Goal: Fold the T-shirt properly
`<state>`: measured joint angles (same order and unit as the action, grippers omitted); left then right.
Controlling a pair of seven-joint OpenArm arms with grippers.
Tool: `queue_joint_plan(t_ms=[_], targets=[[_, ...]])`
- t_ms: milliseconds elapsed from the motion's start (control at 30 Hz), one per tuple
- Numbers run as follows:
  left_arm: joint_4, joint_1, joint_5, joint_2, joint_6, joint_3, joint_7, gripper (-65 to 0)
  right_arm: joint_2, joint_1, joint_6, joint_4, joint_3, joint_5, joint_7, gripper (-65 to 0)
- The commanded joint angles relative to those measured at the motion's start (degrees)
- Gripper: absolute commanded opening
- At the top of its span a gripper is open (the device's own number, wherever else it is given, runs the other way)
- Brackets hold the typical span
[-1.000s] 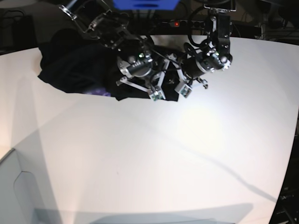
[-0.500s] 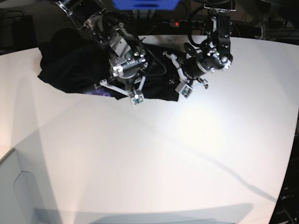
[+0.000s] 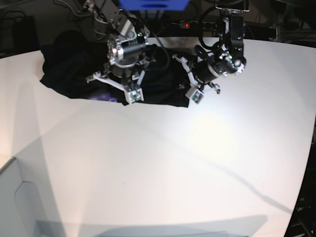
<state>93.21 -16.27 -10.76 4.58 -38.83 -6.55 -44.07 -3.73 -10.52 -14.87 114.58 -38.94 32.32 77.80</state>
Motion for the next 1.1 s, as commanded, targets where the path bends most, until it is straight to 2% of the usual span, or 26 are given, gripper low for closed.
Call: queue_joint_plan(t_ms=[0, 100, 233, 400, 533, 633, 833, 967, 1067], targets=[[-0.59, -0.65, 3.86, 0.30, 0.46, 0.00, -4.76, -65.0, 0.52, 0.19, -0.20, 1.85, -0.23, 0.87, -0.83, -64.7], [-0.59, -0.65, 3.86, 0.30, 0.46, 0.00, -4.76, -65.0, 1.05, 0.19, -0.20, 1.77, -0.49, 0.61, -2.59, -64.7], [-0.59, -0.65, 3.86, 0.30, 0.46, 0.00, -4.76, -65.0, 4.30, -0.07, -0.12, 1.68, -1.55, 0.61, -6.11, -64.7], [-0.77, -0.65, 3.86, 0.30, 0.46, 0.00, -4.76, -65.0, 7.90, 0.63, -0.12, 0.62, -5.41, 0.61, -6.28, -64.7], [-2.44, -0.65, 3.60, 0.30, 0.46, 0.00, -4.67, -65.0, 10.63, 1.69, -0.12, -3.68, -5.77, 0.52, -6.37, -64.7], [-2.53, -0.65, 3.60, 0.30, 0.46, 0.00, -3.79, -65.0, 11.51, 2.22, -0.12, -6.41, -5.85, 0.52, -6.55, -64.7], [-2.53, -1.09, 3.86, 0.30, 0.46, 0.00, -1.24, -65.0, 11.24, 2.30, -0.12, -13.97, -5.50, 0.61, -7.87, -64.7], [-2.53, -1.18, 3.78, 0.30, 0.46, 0.00, -1.16, -65.0, 10.10, 2.30, -0.12, -15.46, -5.41, 0.61, -7.95, -64.7], [-2.53, -1.18, 3.69, 0.30, 0.46, 0.00, -1.24, -65.0, 7.90, 2.39, -0.12, -15.46, -5.41, 0.70, -7.60, -64.7]])
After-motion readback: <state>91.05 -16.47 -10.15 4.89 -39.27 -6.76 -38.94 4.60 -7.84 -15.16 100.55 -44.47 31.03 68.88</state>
